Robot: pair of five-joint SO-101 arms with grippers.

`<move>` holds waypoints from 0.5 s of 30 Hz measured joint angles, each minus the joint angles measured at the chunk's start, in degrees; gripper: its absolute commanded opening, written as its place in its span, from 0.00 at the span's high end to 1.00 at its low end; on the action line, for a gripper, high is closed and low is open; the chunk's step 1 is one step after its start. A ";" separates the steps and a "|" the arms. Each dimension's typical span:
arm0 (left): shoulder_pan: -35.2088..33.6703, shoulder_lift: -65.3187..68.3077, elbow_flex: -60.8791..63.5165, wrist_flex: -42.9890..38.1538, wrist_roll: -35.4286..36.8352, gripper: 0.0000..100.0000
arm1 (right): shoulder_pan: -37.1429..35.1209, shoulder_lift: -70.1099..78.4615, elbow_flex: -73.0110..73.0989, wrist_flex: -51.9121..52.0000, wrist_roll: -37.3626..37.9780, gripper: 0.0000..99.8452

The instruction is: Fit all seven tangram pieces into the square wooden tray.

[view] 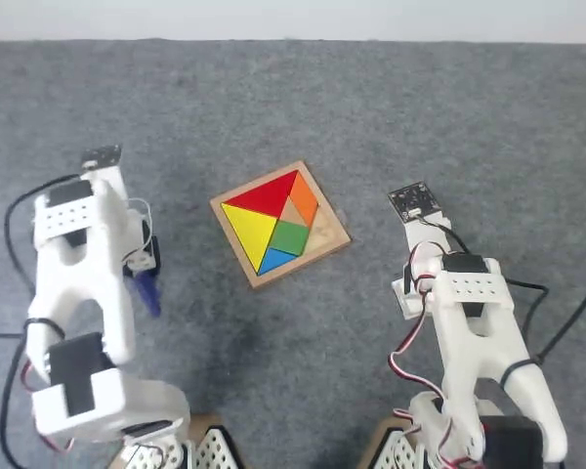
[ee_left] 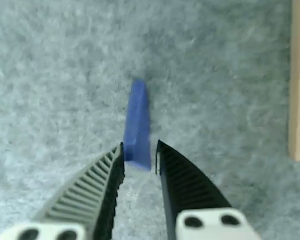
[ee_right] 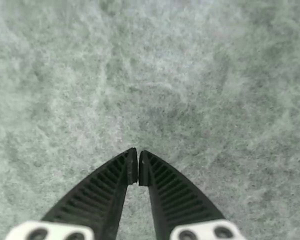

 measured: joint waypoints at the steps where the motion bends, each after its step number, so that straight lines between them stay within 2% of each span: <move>1: 0.26 0.00 -0.44 0.00 0.18 0.90 | 0.00 0.00 0.00 0.00 0.00 0.99; 9: 1.23 0.44 -1.58 0.62 0.35 0.90 | 0.00 0.00 0.00 0.00 0.00 0.99; 15: -7.38 0.97 -2.11 0.53 0.53 0.84 | 0.09 0.00 0.00 0.00 0.00 0.99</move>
